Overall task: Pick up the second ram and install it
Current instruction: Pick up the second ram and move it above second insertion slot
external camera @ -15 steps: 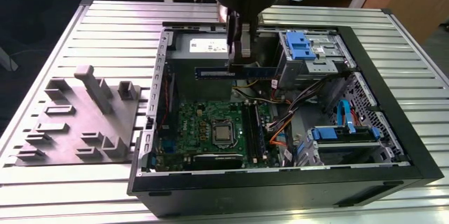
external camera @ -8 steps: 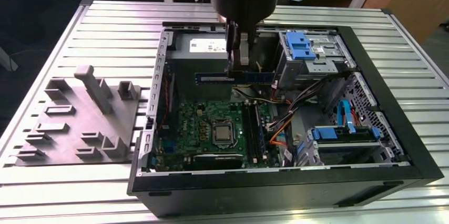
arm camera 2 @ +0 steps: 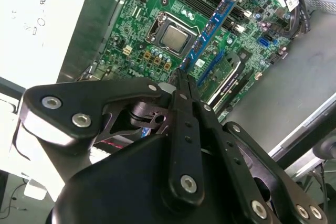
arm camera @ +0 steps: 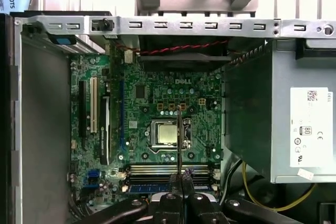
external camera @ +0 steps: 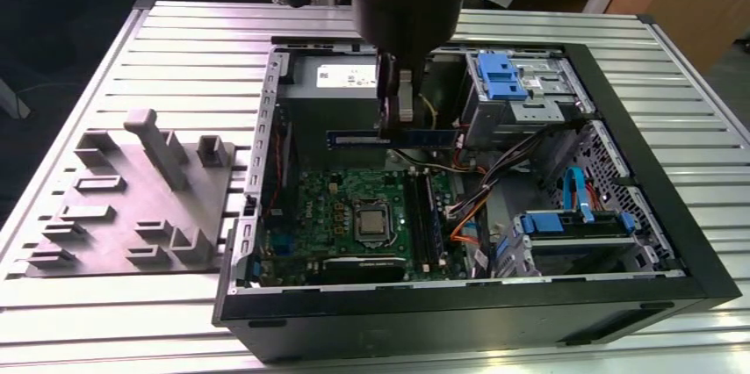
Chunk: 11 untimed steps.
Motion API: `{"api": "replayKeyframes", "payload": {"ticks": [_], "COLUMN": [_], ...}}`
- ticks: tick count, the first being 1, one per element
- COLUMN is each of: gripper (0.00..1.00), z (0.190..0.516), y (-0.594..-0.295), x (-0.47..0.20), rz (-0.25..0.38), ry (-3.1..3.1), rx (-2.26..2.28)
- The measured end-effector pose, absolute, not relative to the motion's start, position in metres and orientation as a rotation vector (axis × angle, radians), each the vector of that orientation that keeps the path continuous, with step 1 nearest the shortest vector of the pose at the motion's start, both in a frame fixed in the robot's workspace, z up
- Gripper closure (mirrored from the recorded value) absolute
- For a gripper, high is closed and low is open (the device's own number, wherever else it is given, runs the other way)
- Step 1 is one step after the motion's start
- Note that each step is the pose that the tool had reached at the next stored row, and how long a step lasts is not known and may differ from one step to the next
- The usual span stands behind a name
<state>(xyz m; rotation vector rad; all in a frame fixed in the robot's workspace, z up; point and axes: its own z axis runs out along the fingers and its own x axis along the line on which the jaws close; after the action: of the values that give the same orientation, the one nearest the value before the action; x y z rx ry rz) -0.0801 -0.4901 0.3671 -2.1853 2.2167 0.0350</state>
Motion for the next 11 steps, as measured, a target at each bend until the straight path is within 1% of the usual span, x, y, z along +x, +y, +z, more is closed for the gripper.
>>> {"api": "replayKeyframes", "payload": {"ticks": [11], "gripper": [0.89], "z": [0.349], "y": [-0.490], "x": [-0.083], "rz": [0.034], "ry": [2.217], "rx": [-2.185]}}
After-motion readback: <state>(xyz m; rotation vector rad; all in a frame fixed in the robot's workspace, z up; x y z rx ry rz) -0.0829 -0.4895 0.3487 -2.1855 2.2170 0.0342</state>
